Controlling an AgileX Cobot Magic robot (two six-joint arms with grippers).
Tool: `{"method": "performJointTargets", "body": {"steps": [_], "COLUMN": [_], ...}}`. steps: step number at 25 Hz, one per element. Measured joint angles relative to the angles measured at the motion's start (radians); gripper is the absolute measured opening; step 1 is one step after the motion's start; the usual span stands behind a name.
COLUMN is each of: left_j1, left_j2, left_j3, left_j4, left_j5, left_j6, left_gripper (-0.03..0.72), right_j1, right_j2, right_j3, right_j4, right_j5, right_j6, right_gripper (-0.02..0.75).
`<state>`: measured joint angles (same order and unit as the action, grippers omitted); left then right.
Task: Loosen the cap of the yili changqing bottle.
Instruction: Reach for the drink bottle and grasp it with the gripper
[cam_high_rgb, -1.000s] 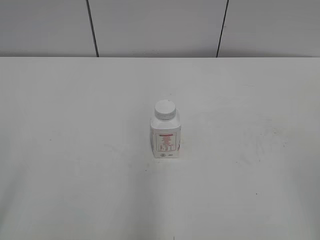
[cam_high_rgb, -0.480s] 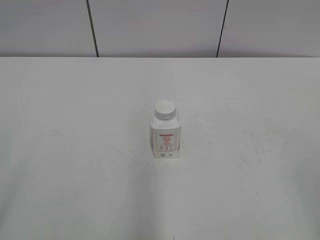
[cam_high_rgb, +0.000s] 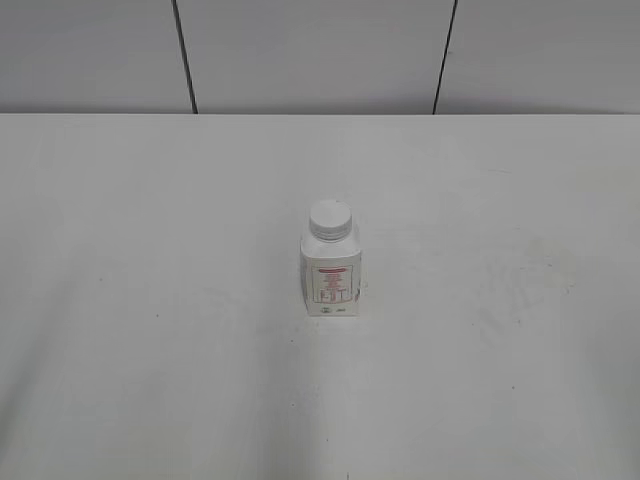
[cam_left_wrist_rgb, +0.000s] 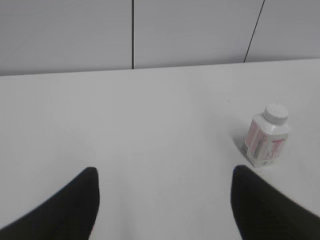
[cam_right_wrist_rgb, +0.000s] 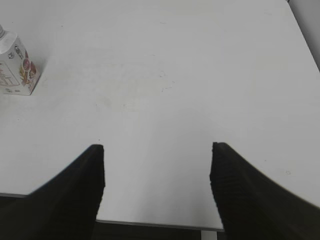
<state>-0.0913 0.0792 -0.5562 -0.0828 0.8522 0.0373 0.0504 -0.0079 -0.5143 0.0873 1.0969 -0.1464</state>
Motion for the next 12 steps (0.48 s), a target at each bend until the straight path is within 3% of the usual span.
{"method": "performJointTargets", "body": {"steps": [7, 12], "left_j1": [0.0, 0.0], "left_j2": [0.196, 0.36], "left_j3": [0.01, 0.1], "left_j4": [-0.001, -0.001], "left_j5": [-0.275, -0.52], "left_j6": [0.001, 0.001], "left_gripper": [0.502, 0.502], "right_j1": [0.0, 0.0], "right_j2": [0.0, 0.0], "right_j3": [0.0, 0.0], "right_j4": [0.0, 0.0], "right_j5": [0.0, 0.0], "right_j6": [0.0, 0.0], "right_gripper": [0.526, 0.526]}}
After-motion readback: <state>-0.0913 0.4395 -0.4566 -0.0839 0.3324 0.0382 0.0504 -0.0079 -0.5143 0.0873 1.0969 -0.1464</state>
